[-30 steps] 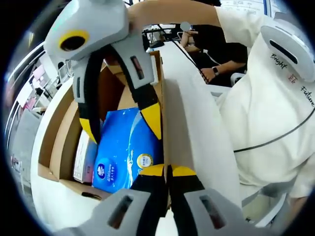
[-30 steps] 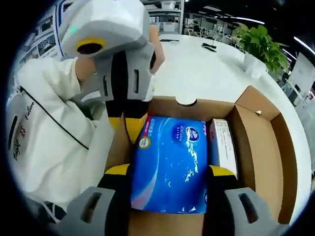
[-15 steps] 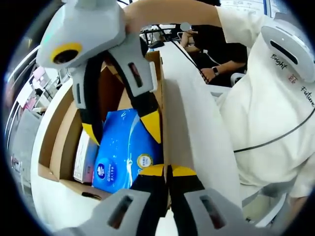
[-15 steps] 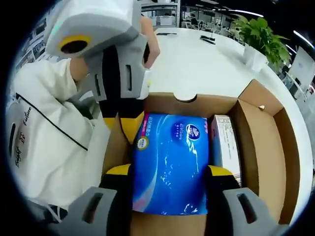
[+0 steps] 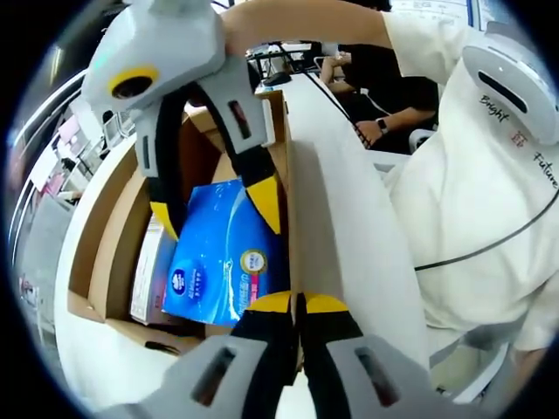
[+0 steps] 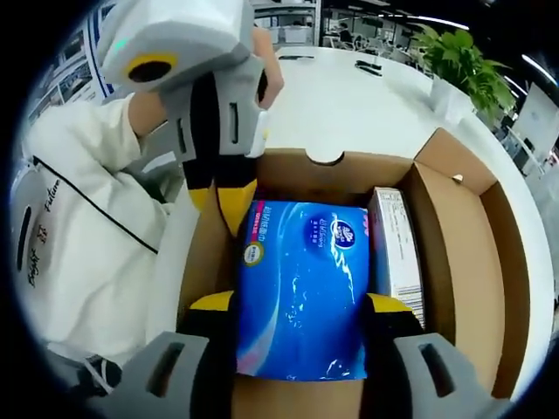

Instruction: Operate the shoe box by opening the lid, removing the specified soft item, and placing it in the target area until the item is outside and the box remains undamaged.

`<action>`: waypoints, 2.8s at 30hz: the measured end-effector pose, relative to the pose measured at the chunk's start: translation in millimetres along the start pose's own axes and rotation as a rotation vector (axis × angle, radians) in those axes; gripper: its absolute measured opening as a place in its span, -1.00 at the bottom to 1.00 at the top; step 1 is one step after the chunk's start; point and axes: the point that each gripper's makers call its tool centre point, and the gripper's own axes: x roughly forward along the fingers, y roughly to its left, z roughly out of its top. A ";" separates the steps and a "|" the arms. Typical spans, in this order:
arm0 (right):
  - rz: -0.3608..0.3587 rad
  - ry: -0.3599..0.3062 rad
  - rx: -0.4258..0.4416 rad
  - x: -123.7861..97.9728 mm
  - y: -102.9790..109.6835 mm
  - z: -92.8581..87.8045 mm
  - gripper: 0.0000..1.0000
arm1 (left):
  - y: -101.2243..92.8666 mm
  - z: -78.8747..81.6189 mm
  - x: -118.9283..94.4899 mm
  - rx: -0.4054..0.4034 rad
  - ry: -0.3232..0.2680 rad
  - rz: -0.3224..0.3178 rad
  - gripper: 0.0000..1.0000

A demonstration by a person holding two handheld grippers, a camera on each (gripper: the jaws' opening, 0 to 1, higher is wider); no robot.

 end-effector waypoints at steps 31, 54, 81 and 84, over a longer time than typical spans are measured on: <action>-0.011 0.158 0.006 -40.8 8.3 -73.6 0.15 | 0.4 -0.2 0.1 -0.006 0.005 0.001 -0.97; -0.014 0.380 0.017 -32.3 4.9 -93.7 0.32 | 0.3 -0.3 0.0 -0.003 0.008 0.002 -0.97; 0.010 0.453 0.040 -10.9 5.6 -106.7 0.59 | 0.2 -0.1 0.5 -0.005 0.012 0.003 -0.97; 0.010 0.436 0.038 -11.5 5.2 -105.7 0.57 | 0.4 -0.1 0.5 -0.006 0.012 0.001 -0.97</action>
